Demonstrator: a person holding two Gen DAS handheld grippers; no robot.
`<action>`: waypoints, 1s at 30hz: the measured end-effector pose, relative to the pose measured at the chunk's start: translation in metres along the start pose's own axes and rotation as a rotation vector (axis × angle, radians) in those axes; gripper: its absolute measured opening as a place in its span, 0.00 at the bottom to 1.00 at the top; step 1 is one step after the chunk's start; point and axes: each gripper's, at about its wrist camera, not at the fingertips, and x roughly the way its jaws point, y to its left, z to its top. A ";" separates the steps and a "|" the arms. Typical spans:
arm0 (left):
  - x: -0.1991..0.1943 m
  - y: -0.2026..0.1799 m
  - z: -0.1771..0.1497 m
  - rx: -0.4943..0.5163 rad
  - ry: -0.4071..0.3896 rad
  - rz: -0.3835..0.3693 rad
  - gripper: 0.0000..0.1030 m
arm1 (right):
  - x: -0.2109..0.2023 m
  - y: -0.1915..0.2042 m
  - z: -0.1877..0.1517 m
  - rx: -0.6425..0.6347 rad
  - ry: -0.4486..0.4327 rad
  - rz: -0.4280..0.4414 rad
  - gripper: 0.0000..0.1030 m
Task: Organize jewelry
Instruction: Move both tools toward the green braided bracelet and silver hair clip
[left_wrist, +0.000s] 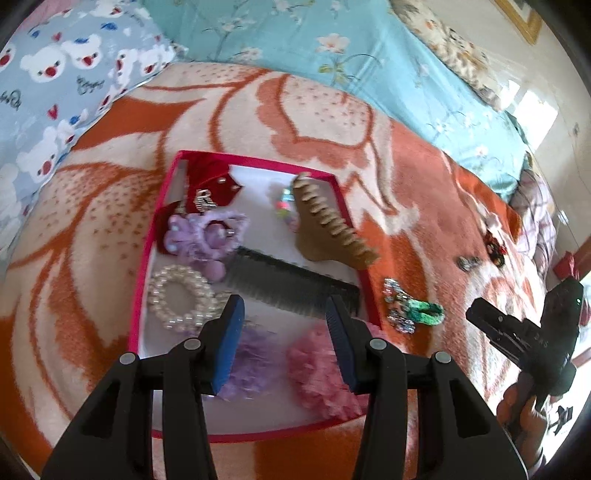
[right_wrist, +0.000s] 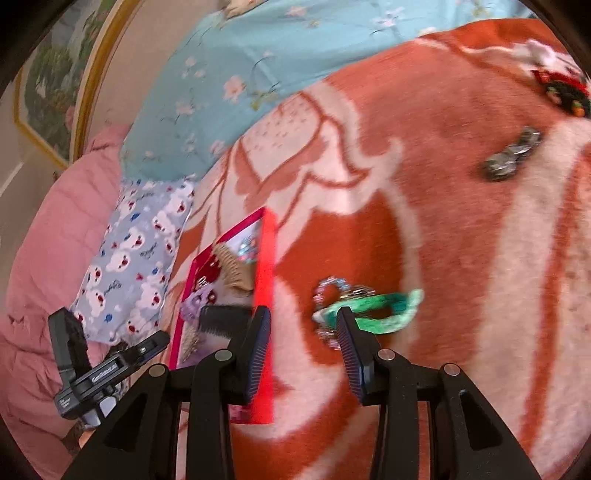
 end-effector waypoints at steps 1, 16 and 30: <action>0.000 -0.005 0.000 0.010 0.001 -0.006 0.43 | -0.004 -0.006 0.001 0.011 -0.007 -0.009 0.39; 0.017 -0.100 -0.016 0.232 0.057 -0.105 0.43 | -0.034 -0.055 0.001 0.097 -0.047 -0.060 0.40; 0.092 -0.192 -0.028 0.448 0.176 -0.149 0.52 | -0.048 -0.102 0.039 0.166 -0.123 -0.135 0.43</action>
